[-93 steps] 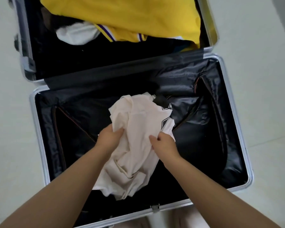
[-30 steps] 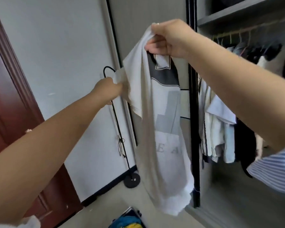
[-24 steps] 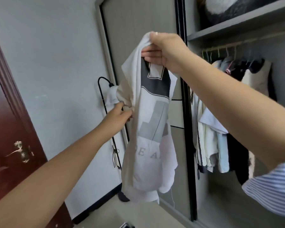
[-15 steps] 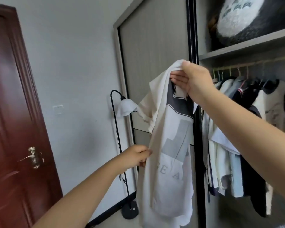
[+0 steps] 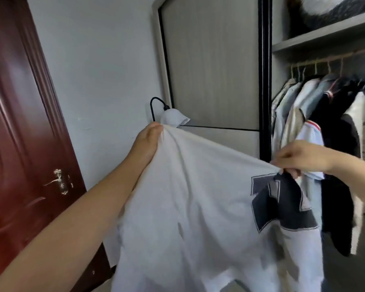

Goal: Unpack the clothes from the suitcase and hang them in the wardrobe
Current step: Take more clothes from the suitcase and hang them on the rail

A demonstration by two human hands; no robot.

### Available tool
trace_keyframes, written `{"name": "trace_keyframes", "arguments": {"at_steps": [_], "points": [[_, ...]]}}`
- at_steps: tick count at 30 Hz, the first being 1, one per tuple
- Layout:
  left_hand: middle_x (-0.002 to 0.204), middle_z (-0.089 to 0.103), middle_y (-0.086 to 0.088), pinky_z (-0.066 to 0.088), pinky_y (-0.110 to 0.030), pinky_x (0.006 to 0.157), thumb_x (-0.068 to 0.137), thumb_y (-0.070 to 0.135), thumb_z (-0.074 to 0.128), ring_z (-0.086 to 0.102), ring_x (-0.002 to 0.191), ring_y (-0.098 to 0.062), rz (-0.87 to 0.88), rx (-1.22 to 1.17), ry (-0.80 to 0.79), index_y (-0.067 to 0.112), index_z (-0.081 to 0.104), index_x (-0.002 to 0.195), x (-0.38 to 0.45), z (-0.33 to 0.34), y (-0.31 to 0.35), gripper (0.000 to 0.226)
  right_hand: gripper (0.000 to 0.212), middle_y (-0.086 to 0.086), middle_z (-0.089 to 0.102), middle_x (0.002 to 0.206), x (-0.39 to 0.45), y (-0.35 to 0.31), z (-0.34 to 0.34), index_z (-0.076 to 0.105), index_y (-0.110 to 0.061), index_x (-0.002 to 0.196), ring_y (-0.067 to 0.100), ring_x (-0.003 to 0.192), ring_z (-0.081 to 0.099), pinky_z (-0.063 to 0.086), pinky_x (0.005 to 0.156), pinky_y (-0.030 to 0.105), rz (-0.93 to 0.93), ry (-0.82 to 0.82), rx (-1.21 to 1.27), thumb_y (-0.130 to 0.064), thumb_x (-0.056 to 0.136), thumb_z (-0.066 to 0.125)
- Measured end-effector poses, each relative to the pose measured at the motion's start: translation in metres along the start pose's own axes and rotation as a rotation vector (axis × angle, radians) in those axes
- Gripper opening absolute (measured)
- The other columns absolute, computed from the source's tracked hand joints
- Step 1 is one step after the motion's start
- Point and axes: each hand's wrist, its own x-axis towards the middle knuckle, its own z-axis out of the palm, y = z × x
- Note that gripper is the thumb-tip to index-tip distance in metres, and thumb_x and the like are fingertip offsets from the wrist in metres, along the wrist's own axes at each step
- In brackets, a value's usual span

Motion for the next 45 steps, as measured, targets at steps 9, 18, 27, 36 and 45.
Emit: {"name": "trace_keyframes", "arguments": {"at_steps": [9, 18, 27, 36, 45], "points": [[0.043, 0.036, -0.003, 0.027, -0.02, 0.039, 0.072, 0.004, 0.046, 0.035, 0.034, -0.017, 1.293, 0.787, 0.03, 0.017, 0.028, 0.067, -0.01, 0.007, -0.019, 0.022, 0.032, -0.005, 0.053, 0.113, 0.026, -0.014, 0.096, 0.046, -0.006, 0.128, -0.002, 0.099, 0.048, 0.036, 0.076, -0.001, -0.166, -0.313, 0.167, -0.008, 0.096, 0.044], [0.075, 0.034, -0.002, 0.041, -0.024, 0.036, 0.079, -0.003, 0.041, 0.031, 0.059, -0.019, 1.272, 0.65, 0.042, 0.007, 0.043, 0.084, -0.006, -0.03, -0.01, 0.011, 0.045, -0.022, 0.061, 0.106, 0.033, -0.086, 0.163, 0.048, -0.032, 0.114, -0.009, 0.1, 0.056, 0.042, 0.088, 0.012, -0.503, -0.354, 0.923, -0.002, 0.08, 0.05], [0.052, 0.057, 0.001, 0.039, -0.019, 0.034, 0.097, 0.044, 0.02, 0.054, 0.039, -0.014, 1.05, 1.175, -0.1, 0.017, 0.041, 0.086, -0.023, -0.066, -0.018, 0.036, 0.007, -0.022, 0.063, 0.056, 0.034, -0.058, 0.146, 0.06, -0.026, 0.071, -0.01, 0.056, 0.058, 0.045, 0.059, 0.008, -0.277, -0.74, 0.416, -0.021, 0.069, 0.064], [0.095, 0.059, -0.002, 0.029, -0.024, 0.06, 0.09, 0.057, 0.04, 0.05, 0.084, -0.019, 0.376, 1.459, -0.953, 0.02, 0.051, 0.115, -0.047, -0.04, -0.043, 0.046, 0.032, -0.004, 0.051, 0.068, 0.049, -0.034, 0.066, 0.055, -0.02, 0.074, 0.022, 0.078, 0.051, 0.038, 0.071, 0.026, -0.258, -0.211, -0.796, -0.046, 0.09, 0.044], [0.056, 0.063, 0.0, 0.026, -0.02, 0.059, 0.059, 0.033, 0.083, 0.056, 0.044, -0.012, 0.766, 1.478, -0.537, 0.015, 0.063, 0.065, -0.014, -0.027, -0.066, 0.027, 0.031, -0.003, 0.064, 0.081, 0.034, -0.013, 0.046, 0.064, -0.022, 0.072, 0.013, 0.115, 0.051, -0.007, 0.111, 0.049, -0.587, 0.113, -1.289, -0.02, 0.08, 0.035]]}}
